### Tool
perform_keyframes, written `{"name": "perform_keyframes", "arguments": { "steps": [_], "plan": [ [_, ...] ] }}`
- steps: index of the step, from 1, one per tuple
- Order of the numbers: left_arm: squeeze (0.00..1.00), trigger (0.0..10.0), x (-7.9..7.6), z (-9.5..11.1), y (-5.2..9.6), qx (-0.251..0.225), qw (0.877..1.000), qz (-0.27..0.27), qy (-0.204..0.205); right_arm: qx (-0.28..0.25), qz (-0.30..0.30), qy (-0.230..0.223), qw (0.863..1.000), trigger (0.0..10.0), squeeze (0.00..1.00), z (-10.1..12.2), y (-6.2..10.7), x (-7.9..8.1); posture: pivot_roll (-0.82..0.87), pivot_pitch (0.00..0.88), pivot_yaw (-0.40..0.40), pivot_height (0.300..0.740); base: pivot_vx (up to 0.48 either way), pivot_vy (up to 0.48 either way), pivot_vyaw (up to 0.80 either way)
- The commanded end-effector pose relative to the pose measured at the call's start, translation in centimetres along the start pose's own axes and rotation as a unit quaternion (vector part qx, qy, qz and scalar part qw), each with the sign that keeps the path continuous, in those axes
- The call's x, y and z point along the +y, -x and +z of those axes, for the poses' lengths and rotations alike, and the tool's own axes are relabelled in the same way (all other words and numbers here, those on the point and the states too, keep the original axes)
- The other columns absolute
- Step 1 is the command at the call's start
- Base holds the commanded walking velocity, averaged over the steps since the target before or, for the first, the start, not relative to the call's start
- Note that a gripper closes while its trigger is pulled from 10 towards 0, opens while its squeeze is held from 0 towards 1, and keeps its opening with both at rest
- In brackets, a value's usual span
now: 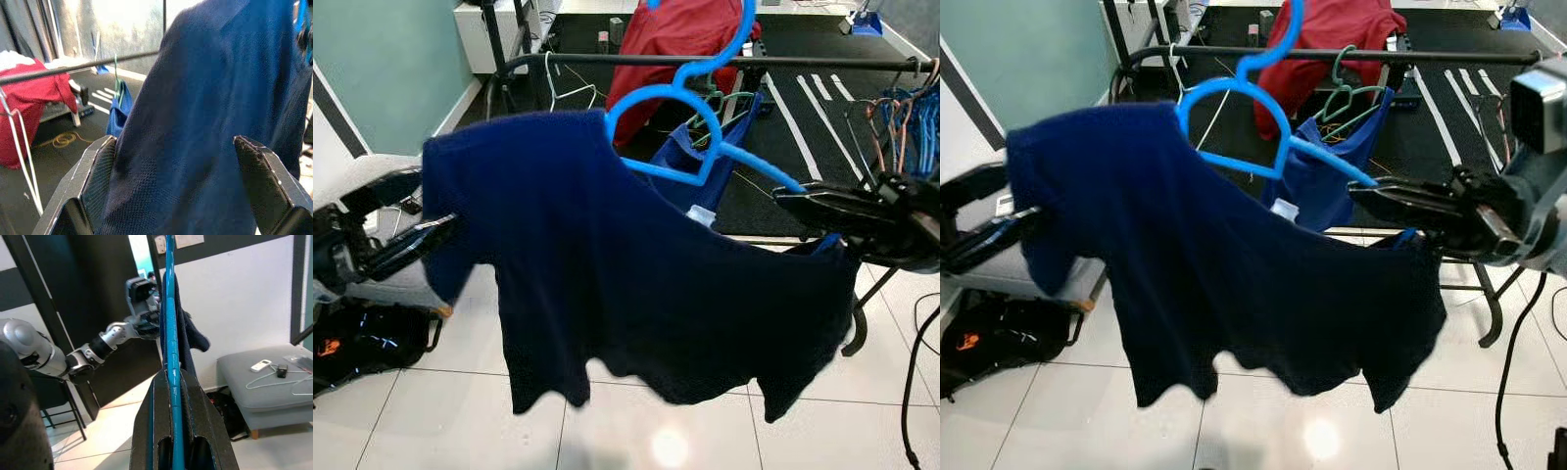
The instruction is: Hang hanger
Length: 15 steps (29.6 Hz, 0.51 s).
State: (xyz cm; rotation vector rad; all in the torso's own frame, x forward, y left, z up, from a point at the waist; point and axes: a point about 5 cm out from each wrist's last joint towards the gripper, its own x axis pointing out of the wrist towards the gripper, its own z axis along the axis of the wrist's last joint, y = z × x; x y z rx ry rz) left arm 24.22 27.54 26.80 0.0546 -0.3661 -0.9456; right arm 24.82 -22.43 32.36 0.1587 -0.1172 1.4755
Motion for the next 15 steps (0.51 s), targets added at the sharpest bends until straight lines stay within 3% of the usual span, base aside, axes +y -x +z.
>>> {"name": "perform_keyframes", "arguments": {
  "steps": [1, 5, 6, 8, 9, 15],
  "plan": [
    [0.00, 10.0, 0.1, -0.6, -0.1, 0.014, 1.000, 0.002, -0.005, -0.004, 0.025, 0.010, 1.000, 0.0, 0.00, 0.7, -0.4, 0.5, -0.15, 0.106, 0.021, 0.740, 0.000, 0.000, 0.00],
    [0.00, 10.0, -0.1, -1.5, -1.1, 0.008, 1.000, 0.004, 0.003, -0.004, 0.032, 0.013, 0.999, 0.0, 0.00, 0.9, -0.6, 0.7, -0.15, 0.107, 0.022, 0.740, 0.000, 0.000, 0.00],
    [0.00, 8.7, -0.2, -1.7, -1.5, 0.002, 1.000, -0.002, 0.010, -0.004, 0.032, 0.015, 0.999, 0.0, 0.00, 0.9, -0.6, 0.7, -0.15, 0.107, 0.023, 0.740, 0.000, 0.000, 0.00],
    [0.00, 8.7, -0.3, -1.8, -1.7, -0.002, 1.000, -0.006, 0.014, -0.003, 0.032, 0.015, 0.999, 0.0, 0.00, 1.0, -0.6, 0.7, -0.15, 0.107, 0.023, 0.740, 0.000, 0.000, 0.00],
    [0.00, 0.0, -0.2, -1.9, -1.8, -0.008, 1.000, -0.005, 0.019, -0.003, 0.032, 0.016, 0.999, 0.0, 0.00, 1.0, -0.7, 0.7, -0.15, 0.107, 0.024, 0.740, 0.000, 0.000, 0.00],
    [0.00, 0.0, 0.4, -1.4, -1.6, -0.016, 1.000, 0.007, 0.015, -0.001, 0.027, 0.017, 0.999, 0.0, 0.00, 1.0, -0.7, 0.6, -0.15, 0.110, 0.024, 0.740, 0.000, 0.000, 0.00]
  ]
}}
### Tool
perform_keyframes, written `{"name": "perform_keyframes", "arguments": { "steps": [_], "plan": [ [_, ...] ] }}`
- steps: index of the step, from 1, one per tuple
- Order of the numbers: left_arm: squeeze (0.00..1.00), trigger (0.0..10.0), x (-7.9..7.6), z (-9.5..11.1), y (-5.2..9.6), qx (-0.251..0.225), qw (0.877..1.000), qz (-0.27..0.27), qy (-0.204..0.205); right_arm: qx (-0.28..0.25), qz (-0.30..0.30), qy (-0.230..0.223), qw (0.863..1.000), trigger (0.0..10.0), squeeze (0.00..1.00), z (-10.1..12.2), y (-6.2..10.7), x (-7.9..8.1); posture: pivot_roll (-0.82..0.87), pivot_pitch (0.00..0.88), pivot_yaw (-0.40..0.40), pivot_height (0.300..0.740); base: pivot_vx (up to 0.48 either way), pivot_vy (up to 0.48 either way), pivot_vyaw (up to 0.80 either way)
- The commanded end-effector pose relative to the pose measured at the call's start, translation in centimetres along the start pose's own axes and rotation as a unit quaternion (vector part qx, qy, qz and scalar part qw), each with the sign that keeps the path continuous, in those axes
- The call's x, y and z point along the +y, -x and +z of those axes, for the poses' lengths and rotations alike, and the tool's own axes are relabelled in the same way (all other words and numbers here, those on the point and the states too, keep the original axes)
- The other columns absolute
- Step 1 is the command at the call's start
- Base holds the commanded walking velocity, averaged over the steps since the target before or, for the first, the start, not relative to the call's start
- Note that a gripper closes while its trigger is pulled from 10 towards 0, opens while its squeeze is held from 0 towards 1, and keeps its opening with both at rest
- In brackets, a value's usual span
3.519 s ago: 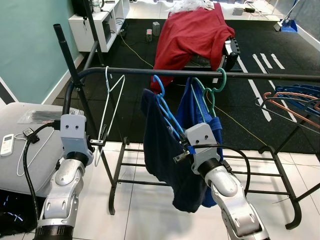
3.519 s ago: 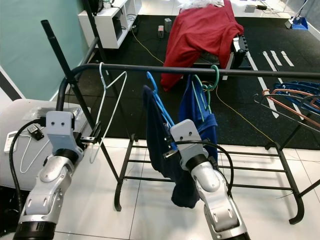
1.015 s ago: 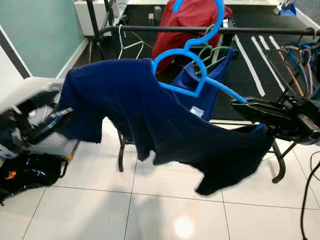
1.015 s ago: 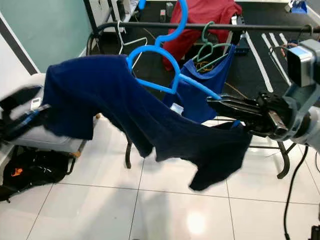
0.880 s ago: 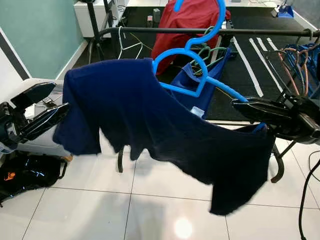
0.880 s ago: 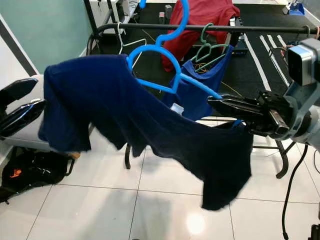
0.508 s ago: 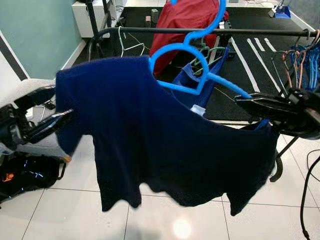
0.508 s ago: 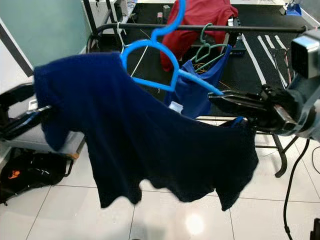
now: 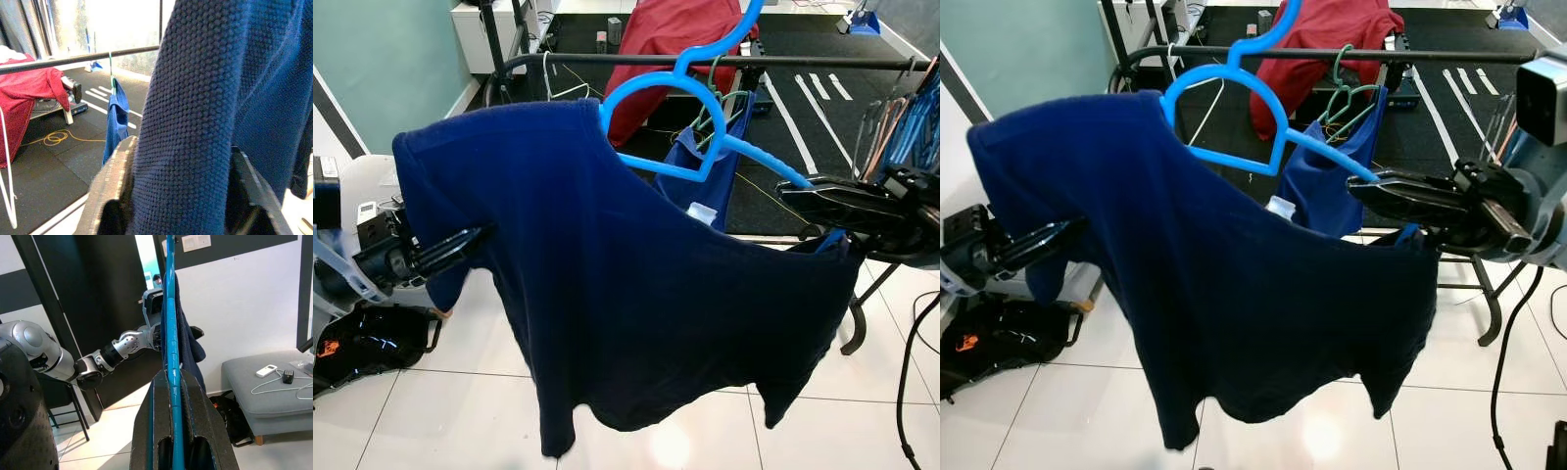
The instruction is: Hang hanger
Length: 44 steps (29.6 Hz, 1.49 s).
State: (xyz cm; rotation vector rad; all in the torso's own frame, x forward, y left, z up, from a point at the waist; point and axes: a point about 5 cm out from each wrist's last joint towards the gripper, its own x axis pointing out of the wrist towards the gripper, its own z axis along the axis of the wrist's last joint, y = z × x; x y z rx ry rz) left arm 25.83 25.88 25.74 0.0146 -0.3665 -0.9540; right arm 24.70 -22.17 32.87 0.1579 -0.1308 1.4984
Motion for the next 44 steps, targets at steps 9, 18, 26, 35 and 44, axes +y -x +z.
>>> {"name": "perform_keyframes", "arguments": {
  "steps": [9, 18, 26, 35, 44],
  "plan": [
    [0.00, 0.0, 2.6, 3.1, 2.1, -0.059, 0.991, 0.109, -0.051, -0.004, -0.028, 0.004, 1.000, 0.0, 0.00, -0.4, 0.4, 0.0, -0.14, 0.114, 0.019, 0.740, 0.000, 0.000, 0.00],
    [0.00, 0.0, 4.4, 5.1, 4.2, -0.108, 0.971, 0.198, -0.082, 0.013, -0.090, -0.027, 0.995, 0.0, 0.00, -2.7, 2.1, -0.3, -0.13, 0.108, 0.010, 0.740, 0.000, 0.000, 0.00],
    [0.00, 0.0, 5.5, 5.7, 5.0, -0.116, 0.957, 0.248, -0.094, 0.002, -0.126, -0.053, 0.991, 0.0, 0.00, -4.4, 3.5, 0.4, -0.13, 0.102, 0.025, 0.740, 0.000, 0.000, 0.00],
    [0.00, 0.0, 7.9, 5.1, 6.0, -0.093, 0.927, 0.350, -0.100, -0.014, -0.032, -0.029, 0.999, 0.0, 0.00, -2.3, 1.2, 2.4, -0.13, 0.107, 0.035, 0.740, 0.000, 0.000, 0.00],
    [0.00, 0.0, 9.6, 2.5, 7.7, 0.003, 0.880, 0.463, -0.105, -0.080, 0.026, 0.017, 0.996, 0.0, 0.00, 0.9, 0.4, 3.8, -0.13, 0.114, 0.040, 0.740, 0.000, 0.000, 0.00]
  ]
}}
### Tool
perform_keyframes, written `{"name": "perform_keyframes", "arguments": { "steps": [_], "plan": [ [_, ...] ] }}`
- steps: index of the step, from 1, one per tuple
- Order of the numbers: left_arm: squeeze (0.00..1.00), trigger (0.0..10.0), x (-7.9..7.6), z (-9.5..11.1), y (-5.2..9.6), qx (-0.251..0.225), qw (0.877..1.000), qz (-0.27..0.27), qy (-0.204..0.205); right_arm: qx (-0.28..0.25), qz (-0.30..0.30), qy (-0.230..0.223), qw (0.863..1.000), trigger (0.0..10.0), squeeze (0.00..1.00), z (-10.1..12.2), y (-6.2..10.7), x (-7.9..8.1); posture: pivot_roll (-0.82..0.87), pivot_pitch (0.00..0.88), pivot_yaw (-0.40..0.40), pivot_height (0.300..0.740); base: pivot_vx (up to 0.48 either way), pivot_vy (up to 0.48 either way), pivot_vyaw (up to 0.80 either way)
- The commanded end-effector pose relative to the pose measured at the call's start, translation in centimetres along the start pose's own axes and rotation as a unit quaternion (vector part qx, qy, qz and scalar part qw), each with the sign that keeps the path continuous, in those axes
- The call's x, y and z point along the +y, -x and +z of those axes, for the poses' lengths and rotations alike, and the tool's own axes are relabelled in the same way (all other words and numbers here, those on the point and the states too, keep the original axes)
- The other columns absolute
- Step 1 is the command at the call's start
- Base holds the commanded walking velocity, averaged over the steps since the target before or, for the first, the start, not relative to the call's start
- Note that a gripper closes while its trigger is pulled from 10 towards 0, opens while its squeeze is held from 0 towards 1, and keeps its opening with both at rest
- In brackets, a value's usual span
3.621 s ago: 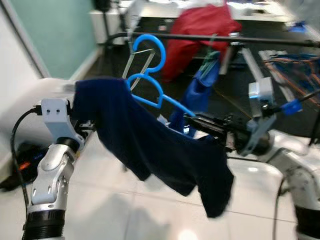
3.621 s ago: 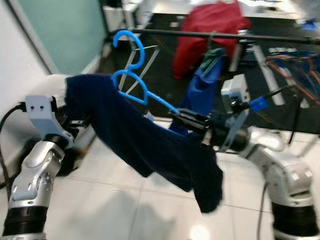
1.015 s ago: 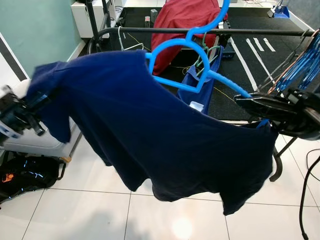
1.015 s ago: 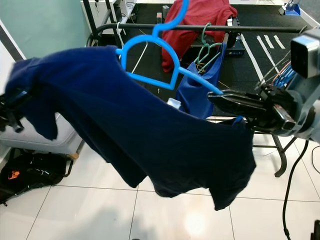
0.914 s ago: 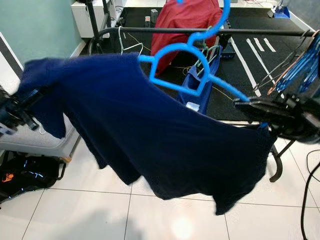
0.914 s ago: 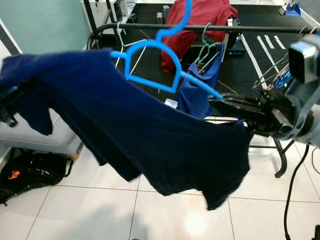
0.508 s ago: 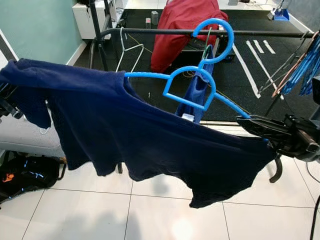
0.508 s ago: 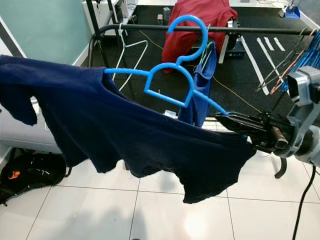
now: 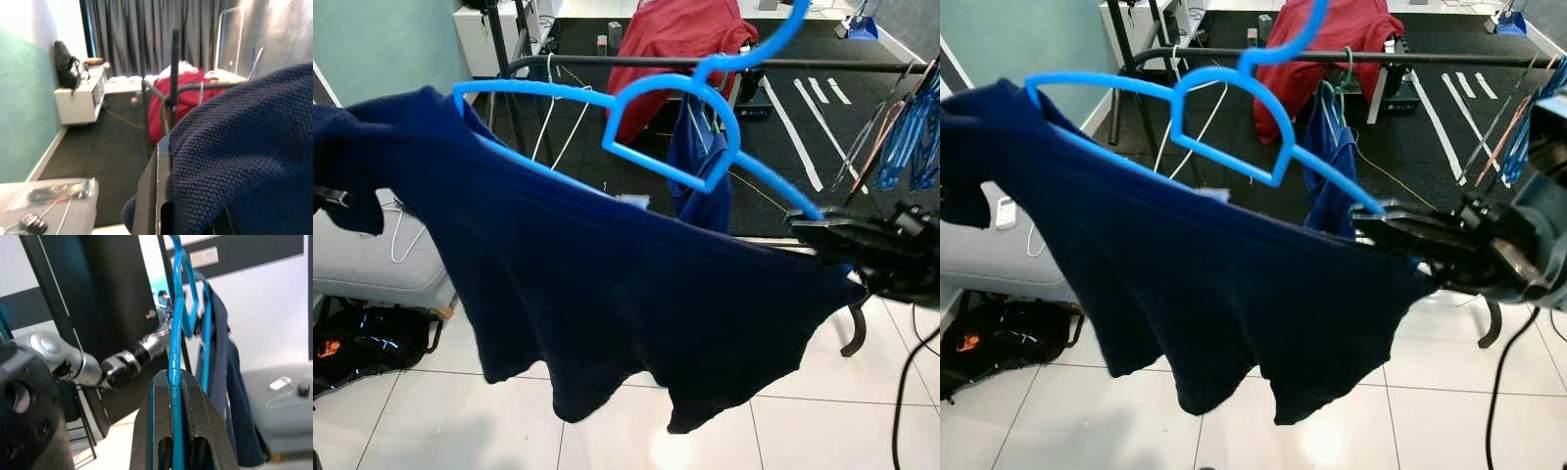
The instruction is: Hang hanger
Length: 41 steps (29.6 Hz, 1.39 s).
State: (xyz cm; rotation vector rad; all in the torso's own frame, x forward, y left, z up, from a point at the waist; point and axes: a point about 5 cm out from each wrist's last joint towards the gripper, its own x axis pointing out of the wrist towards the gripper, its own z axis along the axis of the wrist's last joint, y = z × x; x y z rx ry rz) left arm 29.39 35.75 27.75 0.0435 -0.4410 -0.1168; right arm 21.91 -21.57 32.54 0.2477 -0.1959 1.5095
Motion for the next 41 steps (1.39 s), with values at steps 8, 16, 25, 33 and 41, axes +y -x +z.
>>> {"name": "perform_keyframes", "arguments": {
  "steps": [8, 16, 25, 33, 41],
  "plan": [
    [0.00, 0.0, 2.0, -1.4, 1.1, 0.029, 0.995, 0.090, 0.011, -0.059, -0.038, 0.066, 0.995, 0.0, 0.00, 3.0, 1.4, 0.3, -0.14, 0.117, 0.040, 0.740, 0.000, 0.000, 0.00],
    [0.00, 0.0, 0.4, -2.0, 0.6, 0.019, 0.998, 0.054, 0.018, -0.051, -0.087, 0.083, 0.991, 0.0, 0.00, 2.3, 0.5, -0.9, -0.13, 0.118, 0.041, 0.740, 0.000, 0.000, 0.00],
    [0.00, 0.0, 3.6, 0.2, 1.2, -0.004, 0.990, 0.142, -0.022, 0.135, -0.114, -0.010, 0.984, 0.0, 0.00, -2.2, 2.3, 0.0, -0.13, 0.123, 0.038, 0.740, 0.000, 0.000, 0.00],
    [0.00, 0.0, 4.4, -0.3, 1.5, 0.019, 0.982, 0.186, -0.036, 0.024, -0.075, 0.015, 0.997, 0.0, 0.00, 0.5, 2.2, 1.2, -0.13, 0.124, 0.051, 0.740, 0.000, 0.000, 0.00],
    [0.00, 0.0, 5.1, -2.4, 2.1, 0.085, 0.967, 0.238, -0.036, -0.047, -0.037, 0.052, 0.997, 0.0, 0.00, 2.9, 2.2, 1.9, -0.13, 0.121, 0.054, 0.740, 0.000, 0.000, 0.00]
  ]
}}
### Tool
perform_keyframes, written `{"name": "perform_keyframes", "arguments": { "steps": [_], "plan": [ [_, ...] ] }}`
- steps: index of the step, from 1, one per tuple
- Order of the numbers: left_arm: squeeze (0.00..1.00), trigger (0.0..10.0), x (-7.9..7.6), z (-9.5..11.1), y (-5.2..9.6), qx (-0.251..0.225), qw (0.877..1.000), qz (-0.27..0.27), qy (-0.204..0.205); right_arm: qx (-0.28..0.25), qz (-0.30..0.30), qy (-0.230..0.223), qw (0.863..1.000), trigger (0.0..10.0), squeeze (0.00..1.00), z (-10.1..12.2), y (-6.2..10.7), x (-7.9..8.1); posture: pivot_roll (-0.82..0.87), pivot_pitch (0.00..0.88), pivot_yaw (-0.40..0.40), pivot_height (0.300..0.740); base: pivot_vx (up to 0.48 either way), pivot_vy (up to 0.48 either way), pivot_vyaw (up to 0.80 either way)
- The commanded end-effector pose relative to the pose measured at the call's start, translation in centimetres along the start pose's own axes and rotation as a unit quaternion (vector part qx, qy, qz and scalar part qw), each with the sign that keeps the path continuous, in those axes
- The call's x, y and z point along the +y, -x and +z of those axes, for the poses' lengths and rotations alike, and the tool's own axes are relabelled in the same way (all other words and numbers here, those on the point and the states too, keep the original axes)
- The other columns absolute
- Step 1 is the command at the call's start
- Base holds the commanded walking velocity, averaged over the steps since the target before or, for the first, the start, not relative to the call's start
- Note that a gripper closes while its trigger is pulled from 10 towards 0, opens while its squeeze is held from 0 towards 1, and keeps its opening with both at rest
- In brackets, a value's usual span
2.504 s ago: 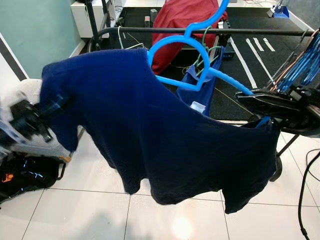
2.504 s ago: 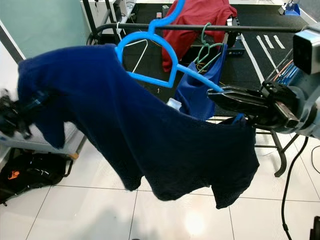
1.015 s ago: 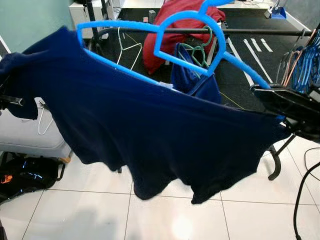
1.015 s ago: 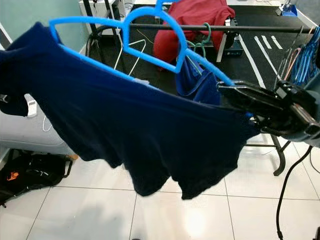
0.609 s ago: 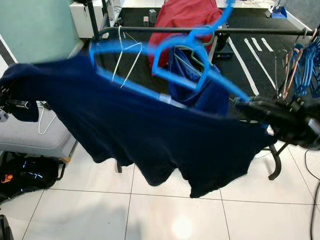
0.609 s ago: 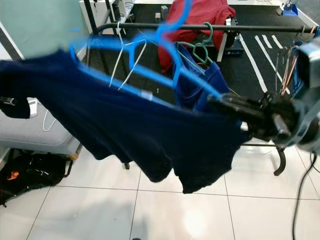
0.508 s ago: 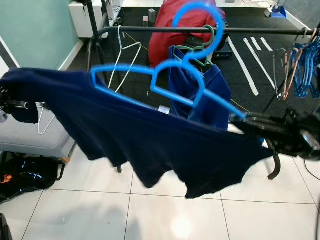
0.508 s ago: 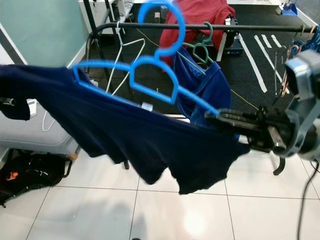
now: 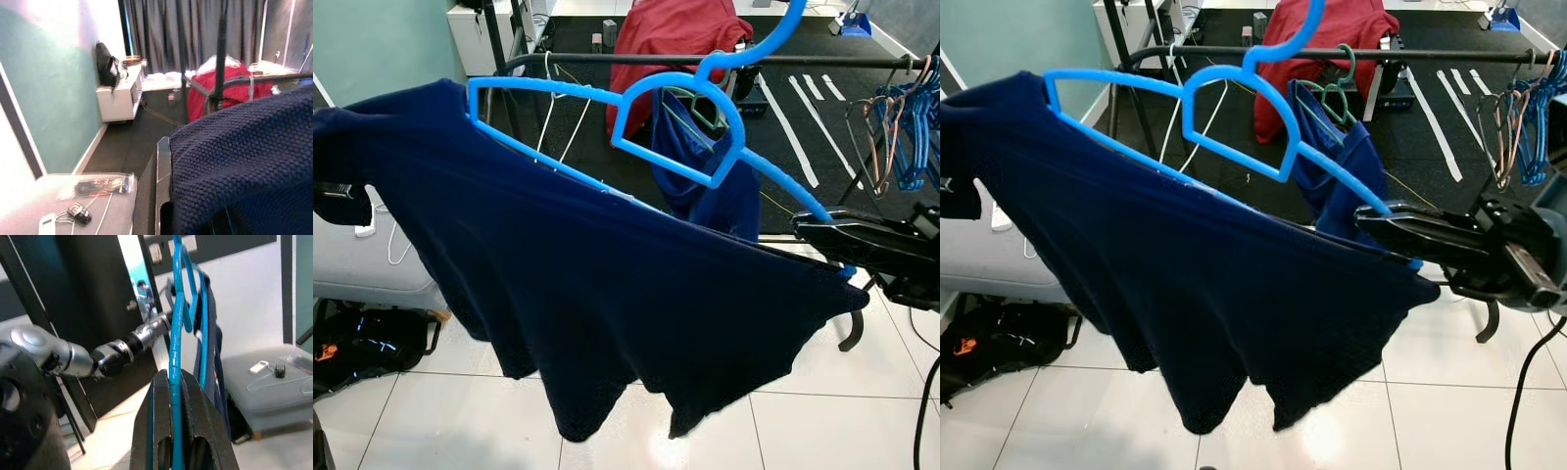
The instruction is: Hang hanger
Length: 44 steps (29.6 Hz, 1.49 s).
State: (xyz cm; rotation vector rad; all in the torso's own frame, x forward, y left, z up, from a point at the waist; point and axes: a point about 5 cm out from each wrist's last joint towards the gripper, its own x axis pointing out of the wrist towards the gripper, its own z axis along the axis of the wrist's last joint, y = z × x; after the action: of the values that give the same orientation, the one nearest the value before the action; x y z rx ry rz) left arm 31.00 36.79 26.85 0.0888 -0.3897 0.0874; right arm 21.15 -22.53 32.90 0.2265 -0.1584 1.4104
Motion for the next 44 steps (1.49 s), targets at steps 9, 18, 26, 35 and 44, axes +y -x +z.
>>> {"name": "perform_keyframes", "arguments": {
  "steps": [9, 18, 26, 35, 44],
  "plan": [
    [0.00, 3.5, -4.8, -2.8, 1.3, 0.022, 0.985, -0.106, 0.134, 0.024, -0.117, 0.072, 0.990, 0.0, 0.00, -1.7, 0.2, -2.8, -0.13, 0.115, 0.050, 0.740, 0.000, 0.000, 0.00],
    [0.00, 7.0, -13.6, 0.4, 3.9, -0.066, 0.891, -0.375, 0.249, 0.023, -0.123, 0.057, 0.991, 0.0, 0.00, -3.9, -1.6, -4.1, -0.12, 0.104, 0.046, 0.740, 0.000, 0.000, 0.00],
    [0.00, 10.0, -17.1, 1.0, 5.2, -0.073, 0.850, -0.429, 0.296, -0.003, -0.064, 0.034, 0.997, 0.0, 0.00, -5.0, -3.5, -3.5, -0.13, 0.099, 0.045, 0.740, 0.000, 0.000, 0.00],
    [1.00, 10.0, -15.3, -1.4, 4.0, 0.011, 0.906, -0.354, 0.233, -0.030, -0.054, 0.033, 0.998, 0.0, 0.00, -4.5, -3.4, -3.3, -0.12, 0.111, 0.045, 0.740, 0.000, 0.000, 0.00],
    [1.00, 10.0, -13.1, -3.0, 4.8, 0.087, 0.926, -0.345, 0.129, -0.048, -0.046, 0.040, 0.997, 0.0, 0.00, -3.3, -2.8, -3.1, -0.13, 0.116, 0.047, 0.740, 0.000, 0.000, 0.00]
  ]
}}
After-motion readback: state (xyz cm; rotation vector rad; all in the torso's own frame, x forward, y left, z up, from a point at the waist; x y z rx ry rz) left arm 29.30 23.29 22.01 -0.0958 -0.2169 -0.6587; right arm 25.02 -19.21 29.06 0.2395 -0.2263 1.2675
